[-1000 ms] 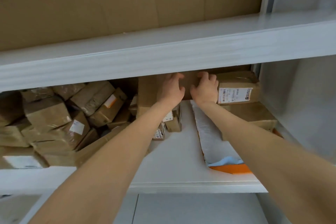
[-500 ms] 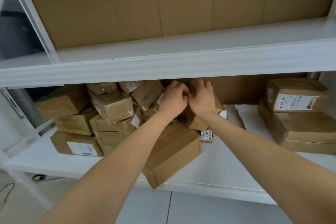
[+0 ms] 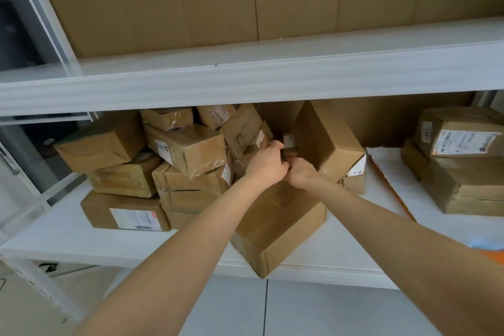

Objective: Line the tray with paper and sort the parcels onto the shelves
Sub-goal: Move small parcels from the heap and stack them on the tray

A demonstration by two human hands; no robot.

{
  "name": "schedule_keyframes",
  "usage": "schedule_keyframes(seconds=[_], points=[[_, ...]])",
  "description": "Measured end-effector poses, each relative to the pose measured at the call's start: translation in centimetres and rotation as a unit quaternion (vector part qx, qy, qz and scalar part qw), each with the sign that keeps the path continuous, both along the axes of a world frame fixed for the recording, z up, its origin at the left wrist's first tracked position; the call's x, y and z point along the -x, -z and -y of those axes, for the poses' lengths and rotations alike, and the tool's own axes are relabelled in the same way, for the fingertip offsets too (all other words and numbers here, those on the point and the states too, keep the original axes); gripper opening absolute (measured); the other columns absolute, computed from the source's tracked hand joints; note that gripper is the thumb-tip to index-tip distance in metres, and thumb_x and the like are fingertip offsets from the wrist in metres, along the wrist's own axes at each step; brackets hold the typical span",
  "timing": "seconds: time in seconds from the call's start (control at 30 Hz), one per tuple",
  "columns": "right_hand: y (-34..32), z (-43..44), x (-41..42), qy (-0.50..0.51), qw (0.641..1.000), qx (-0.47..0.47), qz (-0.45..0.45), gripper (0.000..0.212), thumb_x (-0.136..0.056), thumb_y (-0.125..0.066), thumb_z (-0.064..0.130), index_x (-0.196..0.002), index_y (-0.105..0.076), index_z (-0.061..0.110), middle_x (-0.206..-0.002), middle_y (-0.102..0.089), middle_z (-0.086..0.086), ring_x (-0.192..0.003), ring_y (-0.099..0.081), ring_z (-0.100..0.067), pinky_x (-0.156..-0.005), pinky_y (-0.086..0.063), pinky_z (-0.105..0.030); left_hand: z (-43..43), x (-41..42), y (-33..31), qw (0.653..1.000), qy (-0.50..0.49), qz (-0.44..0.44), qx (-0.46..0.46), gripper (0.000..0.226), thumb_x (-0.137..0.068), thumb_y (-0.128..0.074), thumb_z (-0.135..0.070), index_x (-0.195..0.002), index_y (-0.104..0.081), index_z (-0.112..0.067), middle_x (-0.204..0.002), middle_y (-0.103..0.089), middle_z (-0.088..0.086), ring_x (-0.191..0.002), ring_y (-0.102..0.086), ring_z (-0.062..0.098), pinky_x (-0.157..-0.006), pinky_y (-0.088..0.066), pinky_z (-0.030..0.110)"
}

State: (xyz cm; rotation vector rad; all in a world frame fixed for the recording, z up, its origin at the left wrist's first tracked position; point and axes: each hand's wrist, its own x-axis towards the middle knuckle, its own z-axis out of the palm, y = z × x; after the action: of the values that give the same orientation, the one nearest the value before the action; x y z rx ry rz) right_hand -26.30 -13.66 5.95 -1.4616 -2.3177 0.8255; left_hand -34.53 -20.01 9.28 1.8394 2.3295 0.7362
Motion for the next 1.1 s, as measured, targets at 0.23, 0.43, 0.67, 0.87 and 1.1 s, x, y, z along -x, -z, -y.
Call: schedule_keyframes(seconds=[0.23,0.43,0.67,0.87,1.1], points=[[-2.1,0.0,-1.3,0.131,0.938,-0.302,-0.109,0.035,-0.09,-0.057,0.025,-0.124,-0.058,0.02,-0.122,-0.051,-0.01,-0.116,-0.045,-0.03,-0.084,-0.046,-0.037,-2.1,1.1,0.0,0.988,0.002,0.134,-0.077,0.04,-0.096,-0.051,-0.019,-0.135,-0.042,-0.016,-0.135,-0.05,0.008,-0.12,-0.053,0.026,-0.096,-0.046,0.035],[-4.7,-4.1,-5.7,0.291,0.95,-0.117,0.001,0.097,-0.072,-0.068,0.069,-0.147,-0.029,0.021,-0.146,-0.034,-0.016,-0.136,-0.033,-0.036,-0.107,-0.034,-0.047,-3.7,1.4,0.6,0.977,-0.006,0.214,-0.011,0.047,-0.095,-0.054,-0.02,-0.14,-0.041,-0.012,-0.143,-0.045,0.011,-0.129,-0.045,0.027,-0.104,-0.042,0.036],[-3.1,-6.4,-6.9,0.275,0.958,0.018,-0.084,0.095,-0.073,-0.072,0.061,-0.146,-0.029,0.019,-0.139,-0.046,-0.013,-0.13,-0.04,-0.037,-0.101,-0.045,-0.05,-4.9,0.8,1.3,0.969,-0.018,0.246,0.021,0.049,-0.096,-0.052,-0.018,-0.142,-0.038,-0.012,-0.144,-0.045,0.01,-0.128,-0.046,0.026,-0.1,-0.042,0.034],[-3.0,-6.9,-8.1,0.233,0.872,0.12,-0.413,0.061,-0.077,-0.076,0.034,-0.131,-0.054,0.016,-0.119,-0.061,-0.006,-0.109,-0.058,-0.027,-0.099,-0.049,-0.042,-5.5,0.6,1.1,0.926,-0.047,0.371,-0.05,0.058,-0.093,-0.057,-0.034,-0.143,-0.035,-0.015,-0.143,-0.043,0.007,-0.128,-0.046,0.024,-0.093,-0.038,0.028],[-2.4,-6.0,-9.4,0.174,0.782,0.283,-0.527,0.051,-0.073,-0.075,0.034,-0.118,-0.061,0.015,-0.107,-0.07,-0.01,-0.094,-0.068,-0.026,-0.078,-0.057,-0.038,-5.8,0.5,-0.4,0.808,-0.02,0.589,-0.007,0.072,-0.079,-0.068,-0.054,-0.139,-0.041,-0.025,-0.137,-0.051,0.002,-0.125,-0.048,0.024,-0.107,-0.037,0.05]])
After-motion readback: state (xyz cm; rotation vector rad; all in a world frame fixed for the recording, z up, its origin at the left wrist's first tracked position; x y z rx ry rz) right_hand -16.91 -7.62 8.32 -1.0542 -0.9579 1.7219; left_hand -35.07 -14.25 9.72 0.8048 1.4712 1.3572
